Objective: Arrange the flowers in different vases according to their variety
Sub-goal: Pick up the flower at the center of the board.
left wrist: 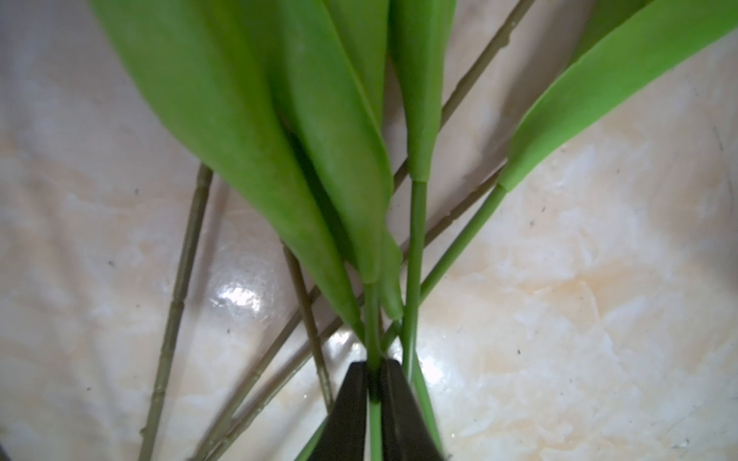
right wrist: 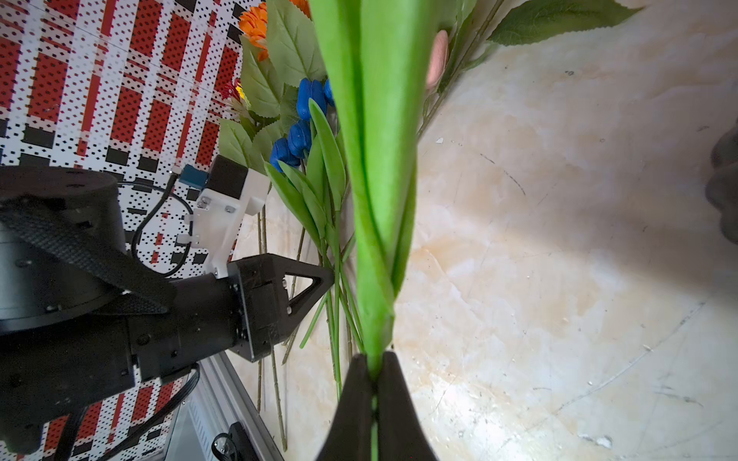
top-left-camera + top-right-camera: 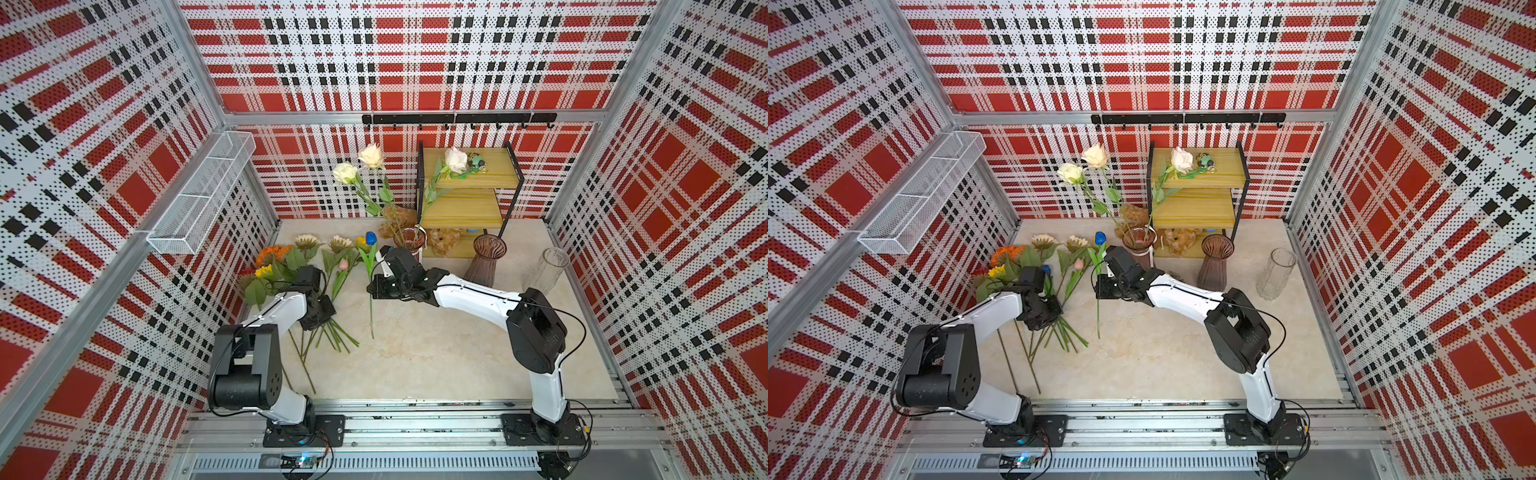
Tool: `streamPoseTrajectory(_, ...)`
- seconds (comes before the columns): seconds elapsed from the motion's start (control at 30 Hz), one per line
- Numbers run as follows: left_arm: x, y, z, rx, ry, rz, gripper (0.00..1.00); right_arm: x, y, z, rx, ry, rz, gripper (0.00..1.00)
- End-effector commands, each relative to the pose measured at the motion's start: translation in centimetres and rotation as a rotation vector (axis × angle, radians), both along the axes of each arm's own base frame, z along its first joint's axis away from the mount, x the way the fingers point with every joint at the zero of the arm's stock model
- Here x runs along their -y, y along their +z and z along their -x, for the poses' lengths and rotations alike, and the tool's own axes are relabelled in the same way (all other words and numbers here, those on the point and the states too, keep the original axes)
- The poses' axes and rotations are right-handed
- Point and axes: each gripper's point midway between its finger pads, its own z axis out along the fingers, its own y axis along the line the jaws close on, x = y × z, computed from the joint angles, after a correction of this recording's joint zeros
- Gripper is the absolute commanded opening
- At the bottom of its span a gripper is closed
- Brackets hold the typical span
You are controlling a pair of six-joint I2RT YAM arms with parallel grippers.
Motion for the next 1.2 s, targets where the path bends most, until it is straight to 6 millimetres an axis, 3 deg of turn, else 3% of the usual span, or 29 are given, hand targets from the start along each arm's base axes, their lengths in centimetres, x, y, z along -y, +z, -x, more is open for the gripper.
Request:
streamPoseTrajectory(0.0,-0.2,-0.4,0.1,0.000,-0.002,-0.017,0.10,0.3,2.1,-0.4,0.031,-0.006,-0.019,0.00)
streamPoseTrajectory(0.13,-0.2,0.1,-0.1,0.009,-0.002,-0.018,0.00,0.4,2.4,-0.4,0.035,-0.007,-0.022,0.00)
streamPoseTrajectory(0.3,-0.7,2.8,-0.8,0.046,-0.002,-0.062,0.00,0.3,3.7,-0.4,0.056,-0.004,-0.034,0.00)
streamPoseTrajectory(0.53,-1.1,7.5,-1.2,0.127,0.008,-0.098,0.00,1.4,7.1,0.0,0.129,-0.020,-0.041,0.00)
streamPoseTrajectory(0.7,-0.5,9.8,-1.1,0.177,-0.005,-0.096,0.00,2.6,10.2,0.4,0.200,-0.049,-0.041,0.00)
streamPoseTrajectory(0.87,0.5,14.0,-1.4,0.305,-0.023,-0.131,0.00,6.2,13.4,0.1,0.325,-0.136,0.042,0.00)
streamPoseTrajectory(1.07,1.8,18.2,-1.4,0.448,-0.040,-0.175,0.00,13.1,18.2,-1.2,0.547,-0.334,0.224,0.00)
streamPoseTrajectory(1.17,2.2,20.1,-1.4,0.524,-0.031,-0.196,0.00,16.8,19.5,-1.8,0.612,-0.457,0.276,0.00)
